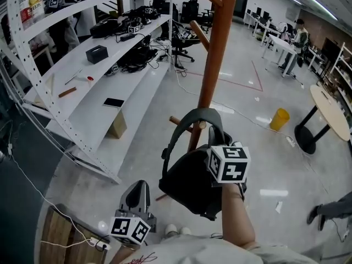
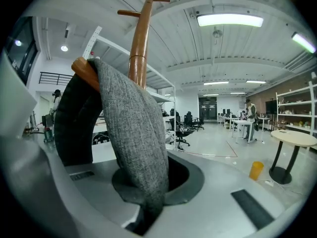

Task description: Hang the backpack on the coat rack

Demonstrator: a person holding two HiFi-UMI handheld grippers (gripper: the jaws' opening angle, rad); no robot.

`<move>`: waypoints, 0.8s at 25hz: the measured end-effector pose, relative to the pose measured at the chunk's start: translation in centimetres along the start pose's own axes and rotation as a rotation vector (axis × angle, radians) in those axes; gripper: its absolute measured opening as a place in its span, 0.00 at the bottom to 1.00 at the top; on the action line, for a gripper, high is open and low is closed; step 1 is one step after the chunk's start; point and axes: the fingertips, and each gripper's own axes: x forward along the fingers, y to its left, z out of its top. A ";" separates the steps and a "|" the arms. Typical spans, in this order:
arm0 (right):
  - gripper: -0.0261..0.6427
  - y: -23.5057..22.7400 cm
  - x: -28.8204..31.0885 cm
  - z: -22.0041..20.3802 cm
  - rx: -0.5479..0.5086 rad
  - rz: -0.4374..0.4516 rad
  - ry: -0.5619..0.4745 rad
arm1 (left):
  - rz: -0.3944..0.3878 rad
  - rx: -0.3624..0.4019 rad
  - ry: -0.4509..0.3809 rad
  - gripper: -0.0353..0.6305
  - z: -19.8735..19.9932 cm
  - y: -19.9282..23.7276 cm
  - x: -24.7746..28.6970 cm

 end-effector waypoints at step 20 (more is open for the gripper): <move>0.07 1.5 -0.9 -2.5 -0.036 -0.083 -0.156 | -0.053 0.028 0.044 0.09 -0.3 0.4 -0.5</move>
